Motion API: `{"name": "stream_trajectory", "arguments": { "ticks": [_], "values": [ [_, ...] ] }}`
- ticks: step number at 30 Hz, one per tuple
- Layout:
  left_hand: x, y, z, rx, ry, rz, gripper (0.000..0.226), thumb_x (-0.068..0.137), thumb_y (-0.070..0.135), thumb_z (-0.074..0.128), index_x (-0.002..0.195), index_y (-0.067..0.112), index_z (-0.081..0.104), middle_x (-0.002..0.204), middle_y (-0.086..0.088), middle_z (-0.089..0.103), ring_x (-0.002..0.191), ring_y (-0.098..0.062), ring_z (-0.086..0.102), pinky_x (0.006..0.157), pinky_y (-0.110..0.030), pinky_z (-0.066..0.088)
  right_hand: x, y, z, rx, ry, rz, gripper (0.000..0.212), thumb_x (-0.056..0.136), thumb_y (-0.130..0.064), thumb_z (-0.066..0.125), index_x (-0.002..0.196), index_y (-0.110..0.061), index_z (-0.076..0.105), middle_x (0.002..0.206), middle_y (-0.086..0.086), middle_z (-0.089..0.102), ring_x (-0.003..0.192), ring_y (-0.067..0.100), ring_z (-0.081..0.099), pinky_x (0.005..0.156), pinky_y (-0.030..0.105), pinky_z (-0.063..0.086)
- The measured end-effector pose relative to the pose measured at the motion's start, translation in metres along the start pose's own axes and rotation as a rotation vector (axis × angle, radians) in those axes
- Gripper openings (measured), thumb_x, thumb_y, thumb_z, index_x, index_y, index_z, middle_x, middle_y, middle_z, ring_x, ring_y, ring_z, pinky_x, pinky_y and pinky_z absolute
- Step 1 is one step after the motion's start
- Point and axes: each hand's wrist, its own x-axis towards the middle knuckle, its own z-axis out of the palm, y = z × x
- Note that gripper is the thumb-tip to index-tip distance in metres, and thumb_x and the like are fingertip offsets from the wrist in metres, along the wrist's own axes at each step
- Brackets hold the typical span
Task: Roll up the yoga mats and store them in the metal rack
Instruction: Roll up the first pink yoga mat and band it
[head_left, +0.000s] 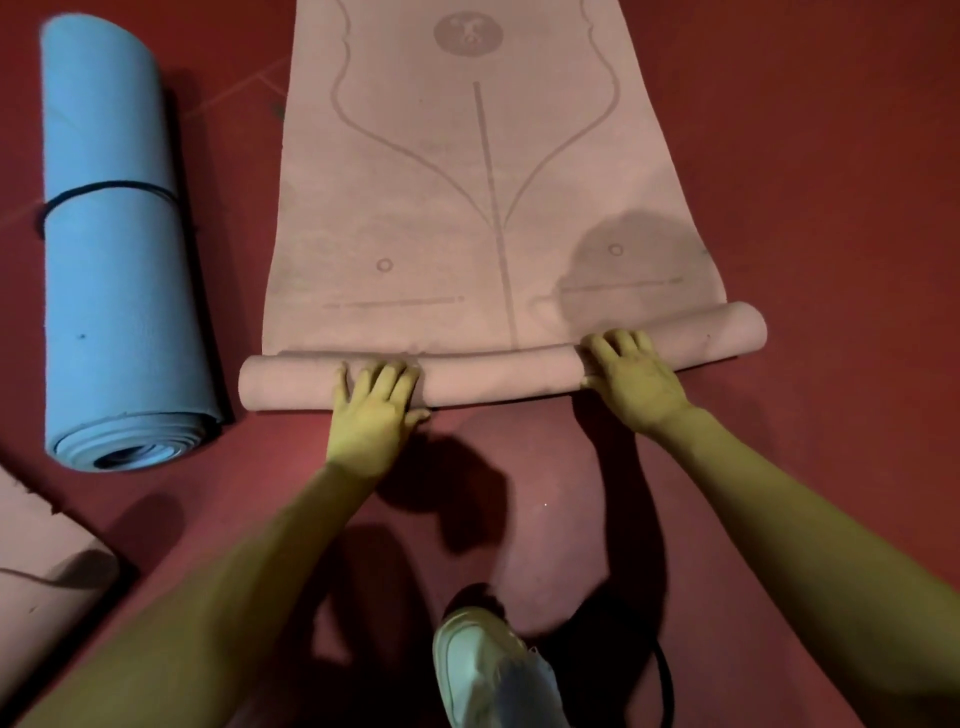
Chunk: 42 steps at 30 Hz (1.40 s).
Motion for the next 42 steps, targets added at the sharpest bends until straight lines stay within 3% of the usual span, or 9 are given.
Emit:
{"name": "stream_trajectory", "arguments": {
  "ticks": [4,7,12,15,19,24,28,38,42],
  "values": [
    [0.024,0.0,-0.017,-0.037,-0.02,-0.073,0.045,0.094,0.04,0.052,0.131,0.014,0.052,0.14,-0.009,0.043,0.129,-0.027,0.034,0.111,-0.05,0.017,-0.001,-0.011,0.011,-0.048,0.073,0.061,0.043,0.081,-0.01,0.045,0.121,-0.002,0.054,0.121,0.031,0.048,0.108,0.044,0.042,0.095,0.06,0.038],
    [0.029,0.0,-0.018,-0.018,0.015,-0.087,0.044,0.092,0.041,0.054,0.128,0.015,0.056,0.129,-0.017,0.041,0.121,-0.034,0.035,0.104,-0.046,0.024,-0.001,-0.013,0.014,-0.106,0.102,0.032,0.053,0.074,-0.014,0.032,0.124,-0.007,0.051,0.113,0.026,0.049,0.103,0.037,0.037,0.091,0.065,0.036],
    [0.03,-0.001,-0.017,0.069,0.047,-0.069,0.042,0.092,0.035,0.054,0.121,0.007,0.063,0.105,-0.023,0.057,0.097,-0.039,0.054,0.086,-0.048,0.041,0.01,-0.001,0.002,-0.017,0.101,-0.034,0.037,0.079,-0.014,0.048,0.115,-0.013,0.052,0.105,0.02,0.055,0.097,0.039,0.056,0.089,0.059,0.039],
    [0.028,-0.001,-0.018,0.111,0.057,-0.079,0.048,0.087,0.039,0.04,0.105,0.001,0.063,0.087,-0.021,0.06,0.075,-0.037,0.059,0.075,-0.046,0.051,0.01,0.0,0.002,-0.036,0.044,-0.055,0.049,0.076,-0.02,0.066,0.123,-0.01,0.055,0.123,0.02,0.05,0.119,0.037,0.047,0.102,0.061,0.026],
    [0.028,-0.003,-0.008,0.182,0.006,-0.019,0.04,0.088,0.035,0.038,0.095,0.004,0.062,0.09,-0.024,0.058,0.077,-0.037,0.059,0.079,-0.054,0.052,0.011,0.0,0.012,-0.07,0.019,-0.036,0.065,0.068,-0.013,0.078,0.127,-0.011,0.052,0.131,0.02,0.045,0.127,0.036,0.038,0.105,0.062,0.021],
    [0.031,-0.019,-0.003,0.149,-0.01,0.089,0.07,0.059,0.037,0.086,0.113,0.0,0.063,0.113,-0.025,0.061,0.098,-0.044,0.059,0.089,-0.062,0.044,0.024,0.003,0.01,-0.053,0.007,-0.033,0.054,0.079,-0.007,0.065,0.13,-0.013,0.048,0.134,0.018,0.039,0.129,0.033,0.031,0.108,0.061,0.013],
    [0.041,-0.022,-0.005,0.067,0.092,0.079,0.064,0.056,0.021,0.089,0.11,0.0,0.064,0.11,-0.021,0.065,0.093,-0.042,0.061,0.085,-0.052,0.047,0.029,0.01,0.005,-0.092,-0.034,-0.051,0.067,0.077,-0.018,0.071,0.137,-0.018,0.041,0.138,0.015,0.036,0.131,0.031,0.03,0.11,0.053,0.015],
    [0.019,-0.03,-0.009,-0.135,0.112,-0.032,0.055,0.064,0.046,0.078,0.106,0.015,0.06,0.102,-0.007,0.067,0.1,-0.03,0.057,0.082,-0.041,0.029,0.021,-0.007,-0.021,-0.187,-0.137,-0.024,0.06,0.083,-0.03,0.065,0.138,-0.023,0.039,0.119,0.014,0.047,0.107,0.035,0.048,0.087,0.04,0.039],
    [-0.042,-0.019,0.002,-0.218,0.152,0.016,0.041,0.069,0.051,0.052,0.099,0.023,0.055,0.089,0.001,0.066,0.084,-0.025,0.054,0.074,-0.037,0.025,-0.043,-0.017,-0.006,-0.104,-0.057,-0.09,0.071,0.054,-0.027,0.088,0.117,-0.019,0.058,0.089,0.013,0.056,0.076,0.037,0.056,0.06,0.039,0.049]
  ]
}}
